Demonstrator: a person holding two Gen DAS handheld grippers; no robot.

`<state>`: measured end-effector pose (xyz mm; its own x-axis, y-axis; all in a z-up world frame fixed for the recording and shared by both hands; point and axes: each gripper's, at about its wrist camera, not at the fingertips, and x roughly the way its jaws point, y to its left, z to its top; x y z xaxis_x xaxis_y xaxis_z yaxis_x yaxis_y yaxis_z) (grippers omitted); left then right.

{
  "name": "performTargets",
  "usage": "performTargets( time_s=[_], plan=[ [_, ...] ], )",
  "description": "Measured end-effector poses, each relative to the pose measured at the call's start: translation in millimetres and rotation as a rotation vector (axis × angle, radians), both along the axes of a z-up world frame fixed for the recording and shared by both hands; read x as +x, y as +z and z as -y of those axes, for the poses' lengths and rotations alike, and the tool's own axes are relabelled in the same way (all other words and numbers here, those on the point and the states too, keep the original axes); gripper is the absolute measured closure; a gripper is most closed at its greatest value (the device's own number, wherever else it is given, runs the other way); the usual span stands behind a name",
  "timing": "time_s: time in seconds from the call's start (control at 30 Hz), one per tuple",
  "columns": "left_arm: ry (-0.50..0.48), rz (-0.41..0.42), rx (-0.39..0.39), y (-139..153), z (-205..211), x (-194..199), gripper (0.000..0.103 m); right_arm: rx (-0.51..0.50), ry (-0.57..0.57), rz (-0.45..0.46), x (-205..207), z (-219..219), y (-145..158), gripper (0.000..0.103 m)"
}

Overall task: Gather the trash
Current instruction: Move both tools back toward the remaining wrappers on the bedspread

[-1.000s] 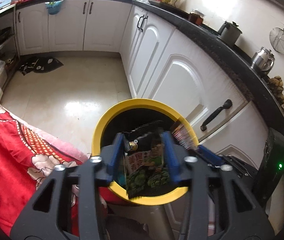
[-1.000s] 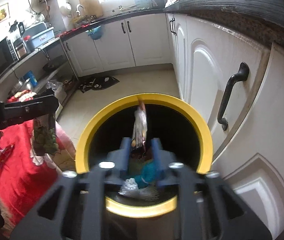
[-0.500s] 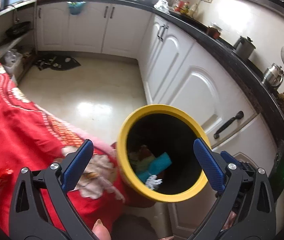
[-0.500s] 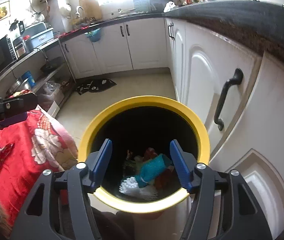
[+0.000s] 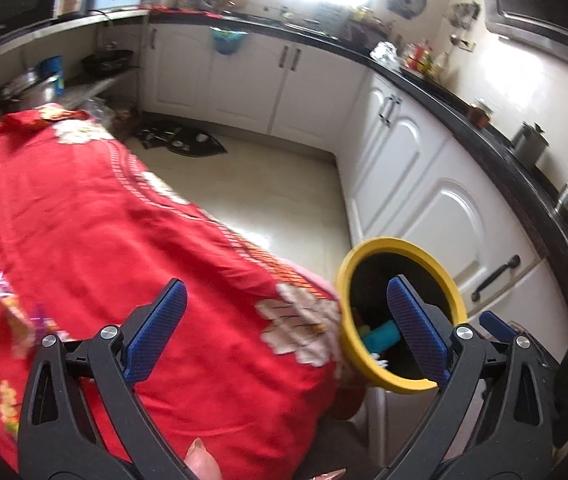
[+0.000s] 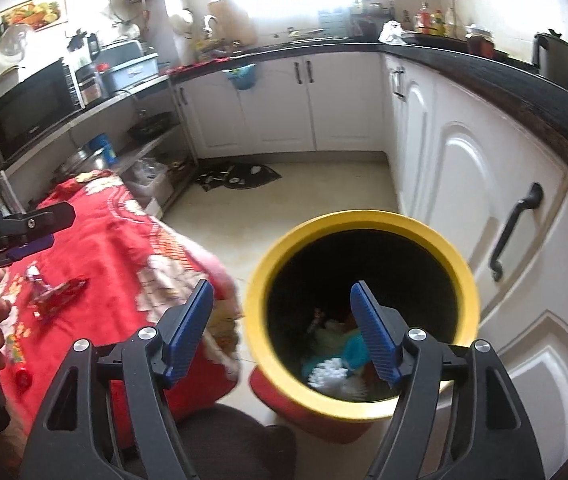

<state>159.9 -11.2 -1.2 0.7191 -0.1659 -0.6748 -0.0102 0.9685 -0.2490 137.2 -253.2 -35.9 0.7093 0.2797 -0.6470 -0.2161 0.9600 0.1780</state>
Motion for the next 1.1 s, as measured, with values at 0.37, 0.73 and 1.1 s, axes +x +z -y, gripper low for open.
performTargets(
  time_s=[0.37, 0.73, 1.1],
  plan=[
    [0.123, 0.022, 0.021, 6.5, -58.8, -30.1, 0.011, 0.016, 0.15, 0.017, -14.4, -61.7, 15.6, 0.034],
    [0.212, 0.027, 0.028, 6.1, -99.7, -51.6, 0.011, -0.014, 0.288, 0.029, -25.9, -118.8, 22.7, 0.034],
    [0.302, 0.027, 0.01, 2.6, -142.7, -68.3, 0.011, -0.037, 0.357, 0.017, -25.9, -165.5, 23.5, 0.034]
  ],
)
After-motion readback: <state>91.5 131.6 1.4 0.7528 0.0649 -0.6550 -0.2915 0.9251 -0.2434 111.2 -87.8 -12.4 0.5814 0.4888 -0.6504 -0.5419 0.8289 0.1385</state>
